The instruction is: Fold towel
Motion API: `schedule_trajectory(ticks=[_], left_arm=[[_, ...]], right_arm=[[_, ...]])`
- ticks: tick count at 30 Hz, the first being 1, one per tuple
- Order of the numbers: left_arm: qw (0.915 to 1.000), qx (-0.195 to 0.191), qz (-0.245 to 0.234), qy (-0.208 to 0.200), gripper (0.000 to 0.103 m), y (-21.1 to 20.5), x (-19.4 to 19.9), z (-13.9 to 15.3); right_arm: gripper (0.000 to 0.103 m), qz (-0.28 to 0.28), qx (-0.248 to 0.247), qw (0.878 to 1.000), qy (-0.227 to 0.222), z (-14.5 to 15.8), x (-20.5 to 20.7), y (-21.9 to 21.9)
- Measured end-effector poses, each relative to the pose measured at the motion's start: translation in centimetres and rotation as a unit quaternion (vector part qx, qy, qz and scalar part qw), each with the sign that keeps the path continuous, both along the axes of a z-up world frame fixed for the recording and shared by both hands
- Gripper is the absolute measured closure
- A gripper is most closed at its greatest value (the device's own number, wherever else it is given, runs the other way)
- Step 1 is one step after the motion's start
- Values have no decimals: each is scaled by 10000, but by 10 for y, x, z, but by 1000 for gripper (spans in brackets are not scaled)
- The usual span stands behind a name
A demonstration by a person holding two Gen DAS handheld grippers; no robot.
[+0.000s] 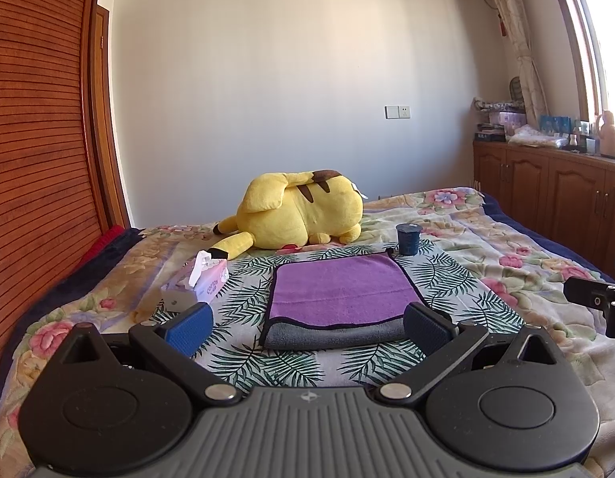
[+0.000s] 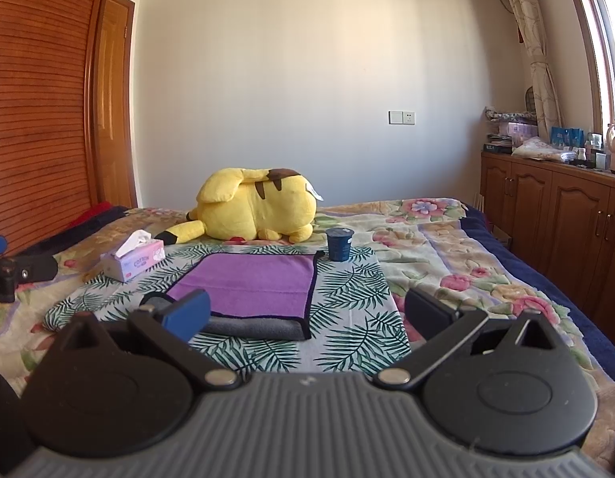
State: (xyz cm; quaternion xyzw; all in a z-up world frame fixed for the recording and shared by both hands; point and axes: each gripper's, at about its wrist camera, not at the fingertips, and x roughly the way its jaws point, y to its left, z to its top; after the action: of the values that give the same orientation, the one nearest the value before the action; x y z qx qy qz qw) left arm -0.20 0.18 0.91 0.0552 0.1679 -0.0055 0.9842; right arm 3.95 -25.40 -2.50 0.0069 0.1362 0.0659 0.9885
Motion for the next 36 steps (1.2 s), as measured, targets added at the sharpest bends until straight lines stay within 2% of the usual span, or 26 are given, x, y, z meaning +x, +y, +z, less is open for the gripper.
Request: schedule_trajectory(ticks=[25,36], left_arm=[[10000,14,22,24,16,7,2,-8],[9997,74,-13,245,16,5,12,-16]], right_arm=[[0,5,-3,10000,-43,2,-1,2],[0,43,-92,9999,129,-5,9,10]])
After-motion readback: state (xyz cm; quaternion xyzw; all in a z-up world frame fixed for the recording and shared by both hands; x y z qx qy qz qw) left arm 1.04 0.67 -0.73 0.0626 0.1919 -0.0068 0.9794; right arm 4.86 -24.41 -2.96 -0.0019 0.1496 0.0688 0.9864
